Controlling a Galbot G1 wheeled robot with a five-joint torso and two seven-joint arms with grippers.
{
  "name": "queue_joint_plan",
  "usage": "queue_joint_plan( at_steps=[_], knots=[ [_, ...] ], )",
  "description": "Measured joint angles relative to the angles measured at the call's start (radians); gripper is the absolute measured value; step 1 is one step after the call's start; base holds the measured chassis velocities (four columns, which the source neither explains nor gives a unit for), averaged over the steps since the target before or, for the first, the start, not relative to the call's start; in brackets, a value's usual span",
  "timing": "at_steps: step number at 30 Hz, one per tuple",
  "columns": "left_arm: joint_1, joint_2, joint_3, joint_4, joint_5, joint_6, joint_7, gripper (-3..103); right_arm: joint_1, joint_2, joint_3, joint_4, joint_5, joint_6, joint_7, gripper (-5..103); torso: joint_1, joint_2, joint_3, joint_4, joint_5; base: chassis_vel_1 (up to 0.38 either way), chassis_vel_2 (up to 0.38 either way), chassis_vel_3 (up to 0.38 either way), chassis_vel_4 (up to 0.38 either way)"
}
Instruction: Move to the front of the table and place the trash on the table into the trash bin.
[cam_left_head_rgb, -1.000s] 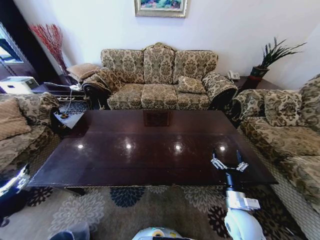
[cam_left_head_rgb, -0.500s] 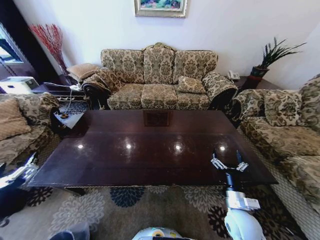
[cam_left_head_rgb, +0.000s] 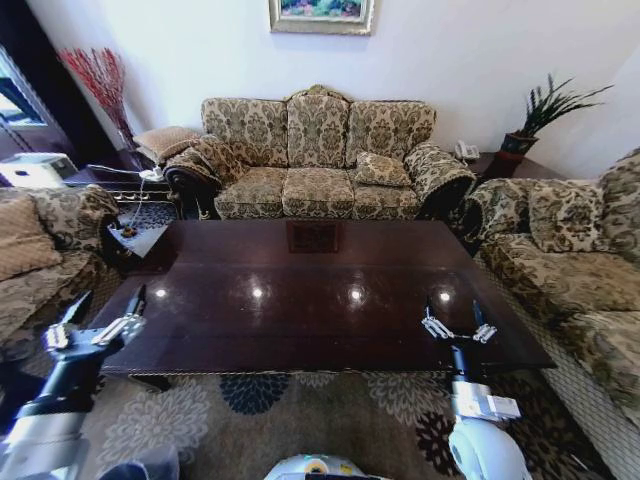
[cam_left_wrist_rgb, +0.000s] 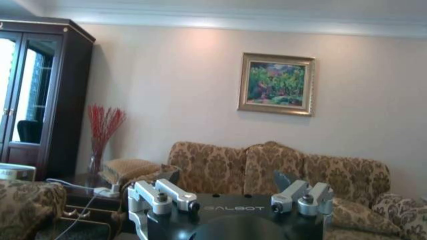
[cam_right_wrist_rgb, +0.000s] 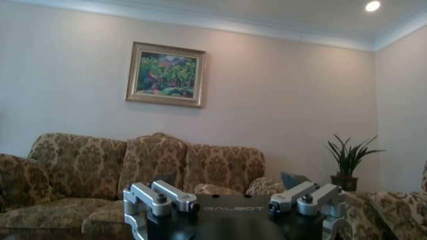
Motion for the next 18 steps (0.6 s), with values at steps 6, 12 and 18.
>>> queue_joint_plan(
  at_steps=[6,12,18],
  knots=[
    [0.007,0.058,0.054,0.036,0.036,-0.008,-0.02,96,0.0,0.0,0.0,0.0,0.0,0.0,0.0,100,0.0,0.0,0.0,0.0003,0.0,0.0,0.0,0.0,0.0],
    [0.022,0.199,0.172,0.116,0.113,-0.014,-0.088,96,0.0,0.0,0.0,0.0,0.0,0.0,0.0,100,0.0,0.0,0.0,-0.0007,-0.0007,0.0,0.0,0.0,0.0],
    [0.041,0.193,0.268,0.122,0.163,-0.037,-0.126,96,0.0,0.0,0.0,0.0,0.0,0.0,0.0,100,0.0,0.0,0.0,0.0,-0.0001,0.0,0.0,0.0,0.0]
  ],
)
